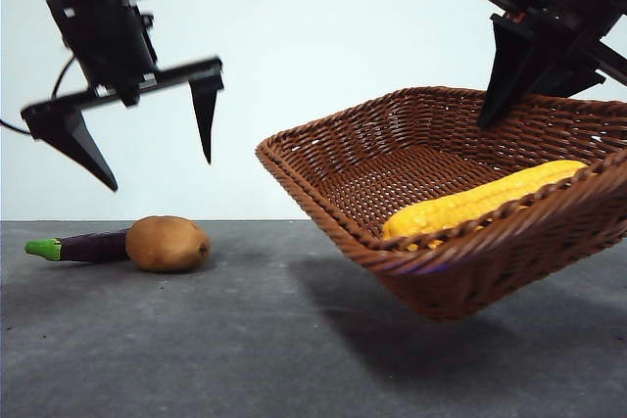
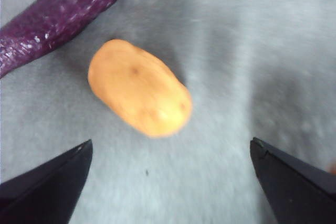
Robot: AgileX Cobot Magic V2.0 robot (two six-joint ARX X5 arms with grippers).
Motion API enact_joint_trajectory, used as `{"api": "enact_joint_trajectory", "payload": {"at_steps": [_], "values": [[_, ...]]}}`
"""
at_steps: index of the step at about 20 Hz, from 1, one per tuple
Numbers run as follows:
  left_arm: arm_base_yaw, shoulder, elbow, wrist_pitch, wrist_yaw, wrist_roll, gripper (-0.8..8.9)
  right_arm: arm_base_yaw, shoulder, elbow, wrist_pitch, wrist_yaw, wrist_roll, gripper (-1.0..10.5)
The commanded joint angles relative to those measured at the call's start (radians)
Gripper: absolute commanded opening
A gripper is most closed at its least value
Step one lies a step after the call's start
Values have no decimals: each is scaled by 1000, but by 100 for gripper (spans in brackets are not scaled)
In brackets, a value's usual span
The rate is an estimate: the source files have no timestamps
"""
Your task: Help me put the vegetables on the table into the basket
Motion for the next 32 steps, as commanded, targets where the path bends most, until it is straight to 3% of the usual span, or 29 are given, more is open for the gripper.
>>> {"api": "enact_joint_trajectory", "payload": {"at_steps": [1,12,18,22,24,29,32], "values": [[26,66,40,3,3,-26,503,2,-3,-3,-1,-25,-16,-12],[47,216,62,81,18,-149,503,3,-3,-3,15,-62,-64,-12],[48,261,62,90,18,-162,486,3,-3,-3,29,-61,-72,-12],[48,261,62,105,19,-131,-16,3,-3,-3,31,-62,-74,-12],[48,261,62,107,34,-122,-7,3,-3,-3,31,-61,-73,-12],[44,203,62,107,168,189,-7,3,-3,-3,8,-53,-55,-12],[40,63,62,59,168,420,-7,3,-2,-3,-6,-47,-34,-12]]}}
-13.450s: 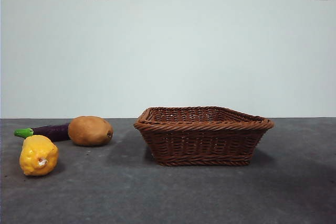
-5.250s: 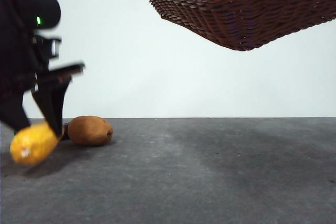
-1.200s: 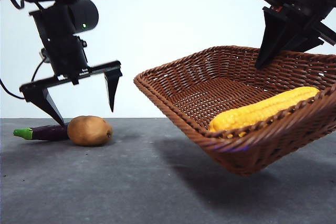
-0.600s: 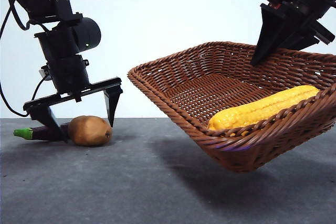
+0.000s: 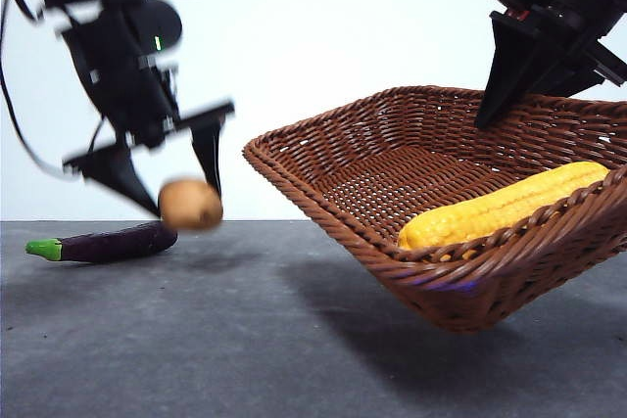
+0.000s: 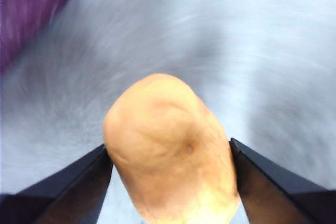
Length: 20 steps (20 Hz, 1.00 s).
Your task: Help me put the vegetables on the table into the basket
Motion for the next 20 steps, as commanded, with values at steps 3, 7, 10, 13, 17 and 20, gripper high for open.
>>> {"api": "enact_joint_trajectory", "payload": {"at_steps": [3,7,10,13,17,20], "values": [[-3,-233,-2,-112,63,404,-6,5,0,-3,14,-10,74,-12],[-56,-415,-2,-205,286,528,-6,6,40,-5,22,-11,108,-12],[-186,-429,-2,-240,324,582,-7,41,114,-5,43,-24,132,-12],[-329,-356,-2,-232,285,693,-7,92,133,-4,101,-26,177,-12],[-399,-196,-2,-260,265,722,-7,97,133,-4,119,-94,207,-12],[-422,-87,-2,-255,265,719,-7,98,133,-4,117,-105,209,-12]]}}
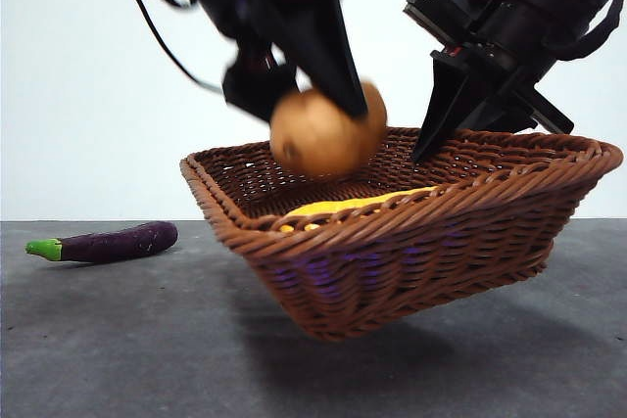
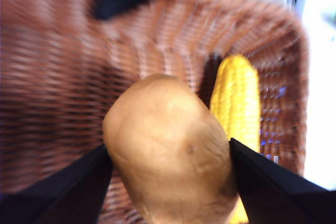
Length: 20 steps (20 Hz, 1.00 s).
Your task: Help me put the vegetables on the table into the basket
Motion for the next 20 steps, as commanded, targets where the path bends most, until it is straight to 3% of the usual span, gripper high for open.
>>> {"api": "enact_joint_trajectory", "payload": {"at_steps": [1,4,5,7,8,15,20], "values": [[-18,61,-4,7,5,12,-7,2,-1,-3,13,-16,18,-12],[-38,92,-4,63,6,-47,2,20,-1,-3,13,-15,18,-12],[-50,91,-4,102,10,-68,44,34,-1,-3,13,-15,18,-12],[-60,91,-4,127,39,-93,424,57,-1,-3,13,-11,18,-12],[-62,91,-4,119,39,-93,477,60,-1,-3,19,-11,18,-12],[-51,73,-4,-27,36,-77,475,58,-1,-3,20,27,18,-12],[64,-136,-4,-25,11,-78,475,57,-1,-3,19,31,18,-12]]}}
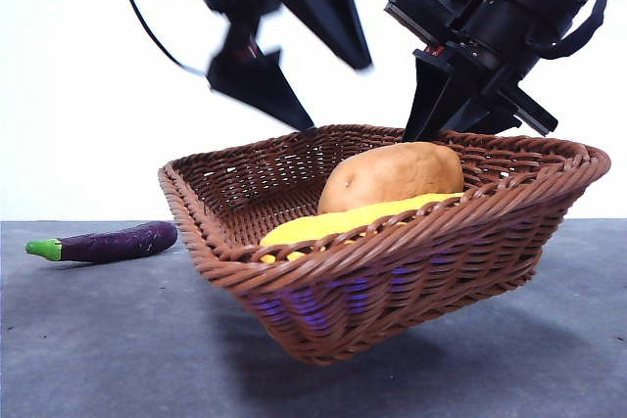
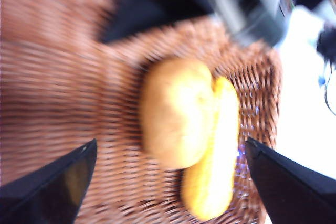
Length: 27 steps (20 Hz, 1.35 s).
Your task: Help me put the vegetables on the table into the basket
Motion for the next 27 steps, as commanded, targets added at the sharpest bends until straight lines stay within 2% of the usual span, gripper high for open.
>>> {"api": "enact_joint_trajectory", "payload": {"at_steps": [1,4,5,7,10,12,15,22,27], "values": [[76,-96,-4,0,-74,11,474,0,-1,-3,6,-12,14,-12],[238,-207,-4,5,-371,12,470,-1,-1,-3,-2,-2,12,-12],[303,-209,-4,10,-409,14,470,-1,-1,-3,-5,-3,10,-12],[418,-177,-4,49,-405,33,470,-1,-1,-3,-12,-4,0,-12],[520,-85,-4,138,-320,124,470,-1,-2,-3,-16,-4,-15,-12],[554,9,-4,227,-275,166,470,0,-2,-3,-16,-5,-15,-12],[576,167,10,317,-274,189,470,0,-2,-3,-17,-20,-15,-12],[586,464,282,183,-275,195,468,0,-2,-3,-11,-19,-20,-12],[582,528,295,154,-277,221,466,0,-2,-3,17,-19,-19,-12]]}}
